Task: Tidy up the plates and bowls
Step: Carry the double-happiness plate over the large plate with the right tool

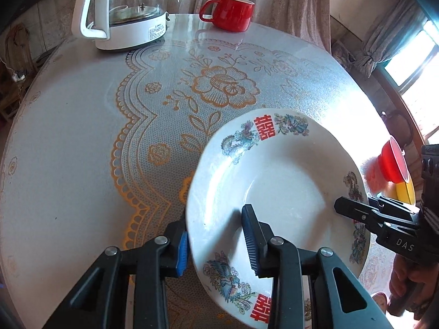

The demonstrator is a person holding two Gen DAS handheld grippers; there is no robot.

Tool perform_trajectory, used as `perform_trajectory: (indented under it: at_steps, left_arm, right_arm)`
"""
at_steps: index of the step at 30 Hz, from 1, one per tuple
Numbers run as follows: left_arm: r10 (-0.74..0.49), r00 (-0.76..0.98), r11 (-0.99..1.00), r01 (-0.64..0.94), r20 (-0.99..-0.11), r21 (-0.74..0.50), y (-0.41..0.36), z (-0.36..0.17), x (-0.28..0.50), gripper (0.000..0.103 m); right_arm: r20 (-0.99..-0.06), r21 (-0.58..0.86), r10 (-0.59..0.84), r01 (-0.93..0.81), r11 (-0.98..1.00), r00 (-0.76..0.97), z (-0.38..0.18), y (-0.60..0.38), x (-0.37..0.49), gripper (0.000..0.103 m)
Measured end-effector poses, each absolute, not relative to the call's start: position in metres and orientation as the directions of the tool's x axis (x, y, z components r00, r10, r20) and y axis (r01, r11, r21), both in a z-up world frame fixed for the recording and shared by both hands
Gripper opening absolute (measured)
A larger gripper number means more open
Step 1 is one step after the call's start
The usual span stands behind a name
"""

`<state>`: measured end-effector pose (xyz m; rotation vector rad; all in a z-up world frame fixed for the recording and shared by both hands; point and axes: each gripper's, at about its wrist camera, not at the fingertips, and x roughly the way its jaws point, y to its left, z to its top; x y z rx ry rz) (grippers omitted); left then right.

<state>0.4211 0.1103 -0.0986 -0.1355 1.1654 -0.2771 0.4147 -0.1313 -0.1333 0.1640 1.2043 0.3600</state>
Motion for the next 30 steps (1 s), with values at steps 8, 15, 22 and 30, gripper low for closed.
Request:
perform_trajectory:
  at_steps: [8,15,22,30]
  left_arm:
    - [-0.278,0.388,0.957,0.195,-0.879,-0.217,0.108,-0.097,0.416,0.035]
    - [-0.255,0.412,0.964,0.179,-0.874,-0.197,0.105,-0.095,0.407,0.035]
    - [-0.276,0.423,0.959,0.178,-0.863,-0.219,0.103,-0.092,0.391,0.035]
    - [-0.299,0.441,0.952,0.195,-0.846,-0.235,0.092,-0.083,0.367,0.035]
  right_arm:
    - [-0.860,0.356,0.403,-0.199,0.913,0.312,-0.132,-0.144,0.408,0.025]
    - [-0.855,0.376,0.422,-0.200,0.905,0.302,-0.128,-0.153,0.398,0.023]
    - [-0.860,0.344,0.399,-0.215,0.914,0.319,-0.119,-0.154,0.384,0.023]
    - [-0.858,0.314,0.382,-0.236,0.919,0.344,-0.102,-0.162,0.365,0.022]
